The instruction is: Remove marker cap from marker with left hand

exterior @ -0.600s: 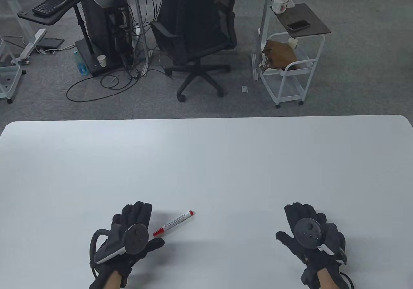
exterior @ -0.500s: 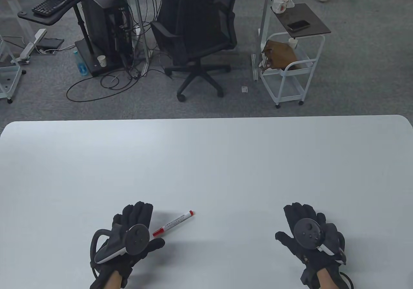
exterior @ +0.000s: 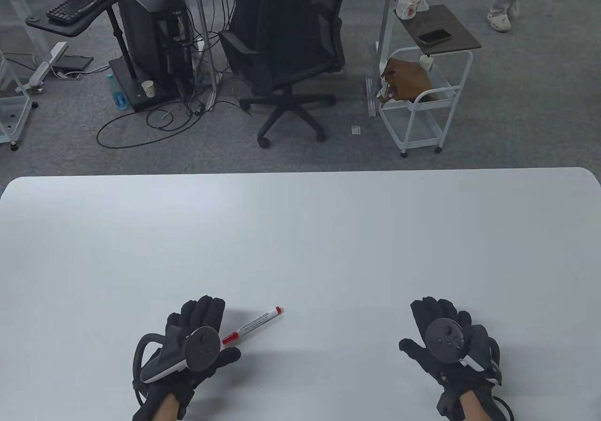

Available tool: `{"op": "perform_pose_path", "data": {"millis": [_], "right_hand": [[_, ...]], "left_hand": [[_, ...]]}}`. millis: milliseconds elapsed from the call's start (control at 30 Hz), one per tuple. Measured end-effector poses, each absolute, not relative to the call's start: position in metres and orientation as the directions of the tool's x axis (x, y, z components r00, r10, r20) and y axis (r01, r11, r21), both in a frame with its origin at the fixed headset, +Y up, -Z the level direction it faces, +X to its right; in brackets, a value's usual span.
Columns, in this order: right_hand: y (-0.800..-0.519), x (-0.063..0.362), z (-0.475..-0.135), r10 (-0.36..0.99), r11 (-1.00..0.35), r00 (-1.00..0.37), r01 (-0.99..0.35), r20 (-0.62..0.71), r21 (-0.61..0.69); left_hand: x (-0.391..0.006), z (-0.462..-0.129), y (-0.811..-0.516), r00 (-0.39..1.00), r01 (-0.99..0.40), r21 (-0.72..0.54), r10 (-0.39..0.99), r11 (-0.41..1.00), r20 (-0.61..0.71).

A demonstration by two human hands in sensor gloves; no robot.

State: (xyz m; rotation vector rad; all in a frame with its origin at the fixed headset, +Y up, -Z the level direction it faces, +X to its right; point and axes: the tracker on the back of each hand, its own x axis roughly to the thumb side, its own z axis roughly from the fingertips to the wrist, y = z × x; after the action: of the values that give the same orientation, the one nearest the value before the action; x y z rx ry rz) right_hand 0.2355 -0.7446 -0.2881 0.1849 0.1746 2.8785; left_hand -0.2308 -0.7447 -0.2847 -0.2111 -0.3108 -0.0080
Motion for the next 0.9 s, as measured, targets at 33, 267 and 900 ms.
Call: {"op": "perform_pose_path", "data": {"millis": [33,267,900], "right_hand": [[-0.745,0.235,-0.288,0.255,-0.961,-0.96,-0.24,0.112,0.135],[-0.746,0.234,-0.288,0.251,-0.962,-0.961,-0.235,0.116,0.138],[-0.75,0.221,-0.286,0.24,-0.96,-0.956,-0.208,0.167,0.189]], "left_hand": [[-0.231,-0.285,-0.745,0.953,0.043,-0.209,0.023,0.977,0.302],[-0.23,-0.285,-0.745,0.955,0.05,-0.209,0.014,0.977,0.296],[-0.205,-0.311,-0.781,0.962,0.204,-0.315,-0.13,0.927,0.24]]}}
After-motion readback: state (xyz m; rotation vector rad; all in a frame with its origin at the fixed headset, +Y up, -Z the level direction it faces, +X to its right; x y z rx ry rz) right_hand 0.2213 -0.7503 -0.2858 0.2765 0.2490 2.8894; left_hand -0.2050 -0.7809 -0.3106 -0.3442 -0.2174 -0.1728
